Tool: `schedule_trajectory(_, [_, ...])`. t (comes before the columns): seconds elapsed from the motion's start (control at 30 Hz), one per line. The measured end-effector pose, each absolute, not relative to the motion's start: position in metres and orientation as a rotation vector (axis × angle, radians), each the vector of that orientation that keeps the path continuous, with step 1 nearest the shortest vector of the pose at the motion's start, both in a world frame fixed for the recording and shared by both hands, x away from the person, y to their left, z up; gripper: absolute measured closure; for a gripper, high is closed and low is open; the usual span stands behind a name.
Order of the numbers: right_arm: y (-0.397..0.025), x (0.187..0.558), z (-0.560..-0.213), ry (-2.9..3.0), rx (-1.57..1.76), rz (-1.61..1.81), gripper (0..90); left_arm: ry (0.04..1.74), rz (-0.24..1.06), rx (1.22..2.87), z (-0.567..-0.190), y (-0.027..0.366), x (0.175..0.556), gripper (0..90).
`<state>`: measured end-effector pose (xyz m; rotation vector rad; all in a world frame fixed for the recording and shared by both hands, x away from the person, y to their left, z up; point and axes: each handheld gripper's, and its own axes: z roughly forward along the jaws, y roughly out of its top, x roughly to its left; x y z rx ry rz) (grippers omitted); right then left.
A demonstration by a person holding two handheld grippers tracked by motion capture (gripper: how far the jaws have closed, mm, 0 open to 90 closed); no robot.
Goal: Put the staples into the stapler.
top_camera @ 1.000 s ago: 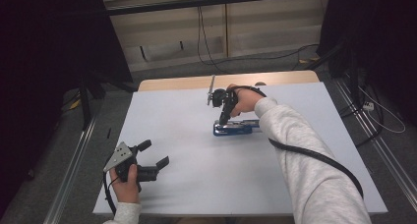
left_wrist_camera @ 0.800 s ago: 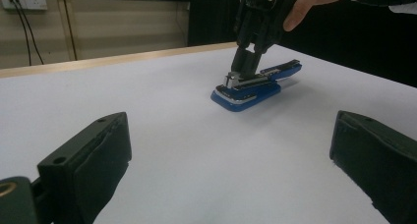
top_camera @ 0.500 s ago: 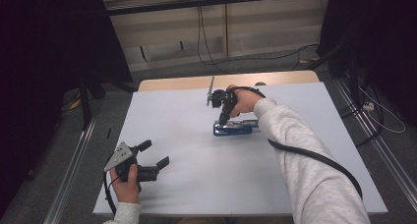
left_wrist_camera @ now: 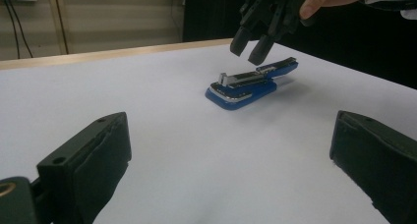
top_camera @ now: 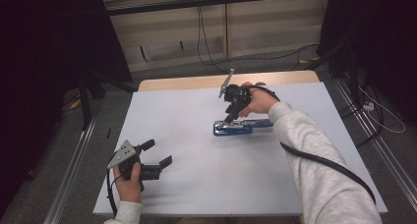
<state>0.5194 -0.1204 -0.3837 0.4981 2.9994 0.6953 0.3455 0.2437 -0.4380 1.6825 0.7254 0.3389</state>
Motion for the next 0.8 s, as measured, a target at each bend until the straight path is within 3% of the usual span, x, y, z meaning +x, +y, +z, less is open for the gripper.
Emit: schedule_trajectory(0.8, [-0.215, 0.479, -0.392, 2.748, 0.867, 0.955, 22.0, 0.742, 0.247, 1.795, -0.441, 0.199, 0.379, 2.2])
